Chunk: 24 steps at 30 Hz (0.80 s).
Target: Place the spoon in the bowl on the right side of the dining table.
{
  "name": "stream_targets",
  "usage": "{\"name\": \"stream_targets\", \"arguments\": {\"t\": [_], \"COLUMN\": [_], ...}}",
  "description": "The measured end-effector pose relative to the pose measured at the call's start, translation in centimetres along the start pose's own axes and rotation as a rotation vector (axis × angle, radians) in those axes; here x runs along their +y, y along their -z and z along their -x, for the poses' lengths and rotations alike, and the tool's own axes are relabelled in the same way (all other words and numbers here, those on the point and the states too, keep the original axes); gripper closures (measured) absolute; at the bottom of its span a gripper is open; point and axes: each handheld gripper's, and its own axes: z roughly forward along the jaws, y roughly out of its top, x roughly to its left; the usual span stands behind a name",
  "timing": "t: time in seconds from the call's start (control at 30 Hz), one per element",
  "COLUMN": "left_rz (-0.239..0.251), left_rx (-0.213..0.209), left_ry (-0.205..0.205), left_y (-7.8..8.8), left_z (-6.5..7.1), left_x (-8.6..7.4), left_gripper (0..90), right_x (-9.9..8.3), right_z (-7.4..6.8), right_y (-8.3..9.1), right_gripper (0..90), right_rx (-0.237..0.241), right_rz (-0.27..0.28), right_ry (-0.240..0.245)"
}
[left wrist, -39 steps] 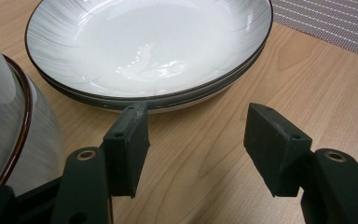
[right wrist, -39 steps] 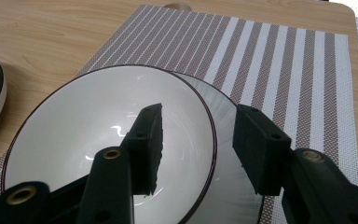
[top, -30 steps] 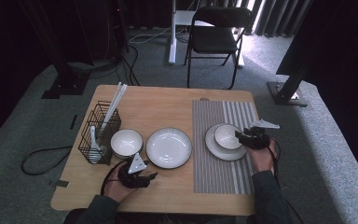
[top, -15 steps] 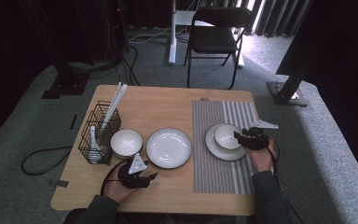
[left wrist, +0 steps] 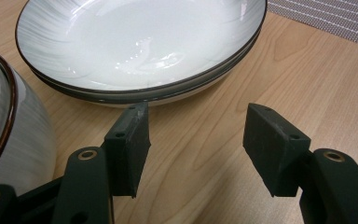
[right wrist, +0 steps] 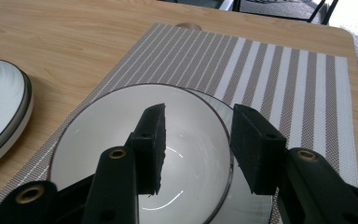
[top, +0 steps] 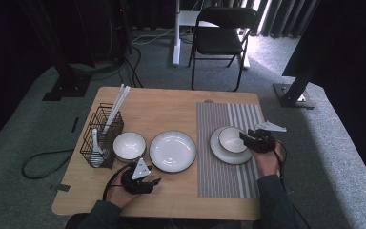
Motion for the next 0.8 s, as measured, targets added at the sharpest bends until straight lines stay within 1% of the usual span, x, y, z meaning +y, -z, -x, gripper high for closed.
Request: {"name": "stream_targets", "arguments": {"t": [0.23, 0.4, 0.6, 0.67, 0.8], "left_rz": [-0.010, -0.020, -0.031, -0.032, -0.039], "left_rx": [-0.003, -0.011, -0.015, -0.015, -0.020], "left_ry": [0.002, 0.005, 0.003, 0.002, 0.002], "left_y": [-0.1, -0.2, -0.4, -0.4, -0.6], "left_z": [0.2, 0.1, 0.2, 0.2, 0.2], "left_x": [-0.1, -0.2, -0.2, -0.2, -0.2], "left_gripper": [42.6, 42.9, 42.9, 42.9, 42.7], "right_x": [0.3, 0.7, 0.9, 0.9, 1.1], "right_z": [-0.6, -1.2, -2.4, -2.8, -3.5], "right_y": [0.0, 0.1, 0.0, -0.2, -0.3], "right_gripper": [55.1, 55.0, 54.8, 54.8, 54.8], "right_rx": [0.012, 0.029, 0.047, 0.055, 0.063], "right_rz": [0.005, 0.007, 0.001, -0.003, -0.004], "right_ry": [0.016, 0.029, 0.066, 0.086, 0.103]}}
